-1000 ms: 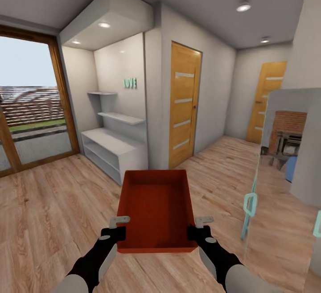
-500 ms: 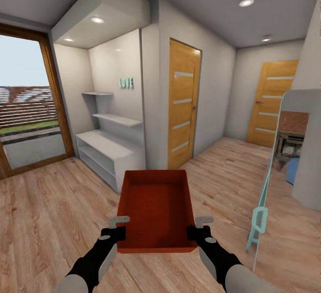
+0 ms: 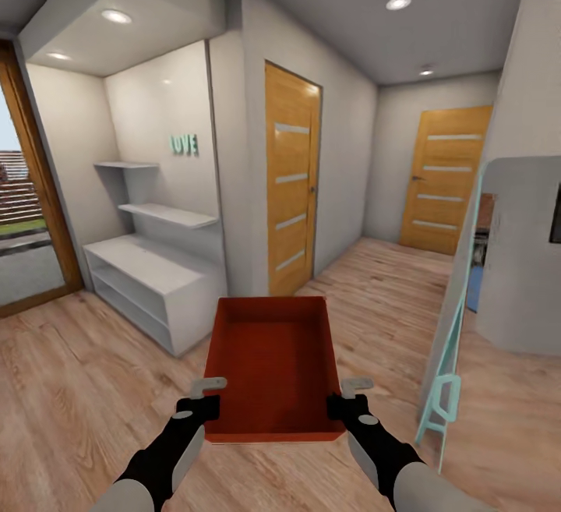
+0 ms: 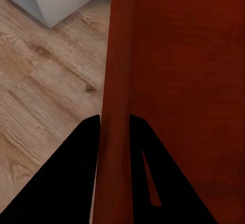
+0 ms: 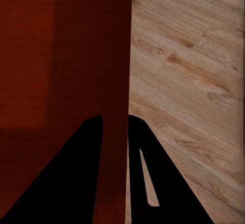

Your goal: Move the two storage containers from the living room to the garage. In the garage, place one container on the floor and stack the other container on top of it (either order is fine).

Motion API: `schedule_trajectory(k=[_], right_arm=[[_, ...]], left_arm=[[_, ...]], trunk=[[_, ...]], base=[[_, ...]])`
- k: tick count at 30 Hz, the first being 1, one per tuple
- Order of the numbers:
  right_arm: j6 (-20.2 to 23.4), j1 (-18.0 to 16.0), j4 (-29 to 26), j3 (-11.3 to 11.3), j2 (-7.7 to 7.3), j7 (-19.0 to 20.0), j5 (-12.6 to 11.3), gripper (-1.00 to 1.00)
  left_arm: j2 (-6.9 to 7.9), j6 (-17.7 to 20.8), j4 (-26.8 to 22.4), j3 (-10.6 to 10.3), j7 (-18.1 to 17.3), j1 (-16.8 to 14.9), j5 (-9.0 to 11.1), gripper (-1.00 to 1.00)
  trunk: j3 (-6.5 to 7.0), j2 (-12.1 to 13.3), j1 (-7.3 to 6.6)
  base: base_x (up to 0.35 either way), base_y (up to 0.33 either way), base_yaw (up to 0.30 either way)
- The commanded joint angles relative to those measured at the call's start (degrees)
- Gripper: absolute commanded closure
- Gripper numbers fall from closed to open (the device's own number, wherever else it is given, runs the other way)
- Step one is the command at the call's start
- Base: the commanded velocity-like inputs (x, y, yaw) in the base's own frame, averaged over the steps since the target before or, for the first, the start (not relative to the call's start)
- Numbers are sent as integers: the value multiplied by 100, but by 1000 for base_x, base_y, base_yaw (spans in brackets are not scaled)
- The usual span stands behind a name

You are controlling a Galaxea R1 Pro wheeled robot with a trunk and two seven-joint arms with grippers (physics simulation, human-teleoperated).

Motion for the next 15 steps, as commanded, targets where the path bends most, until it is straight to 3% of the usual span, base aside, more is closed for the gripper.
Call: schedule_trajectory(k=[1, 15], right_arm=[[-23, -8, 22, -95, -96, -49, -77, 100], [-23, -8, 23, -95, -105, -49, -77, 100]], left_arm=[[23, -17, -37, 86, 93, -3, -79, 100], [22, 4, -51, 86, 93, -3, -76, 100]], trunk=[[-7, -5, 4], [-7, -5, 4]], base=[[313, 183, -256], [306, 204, -256]])
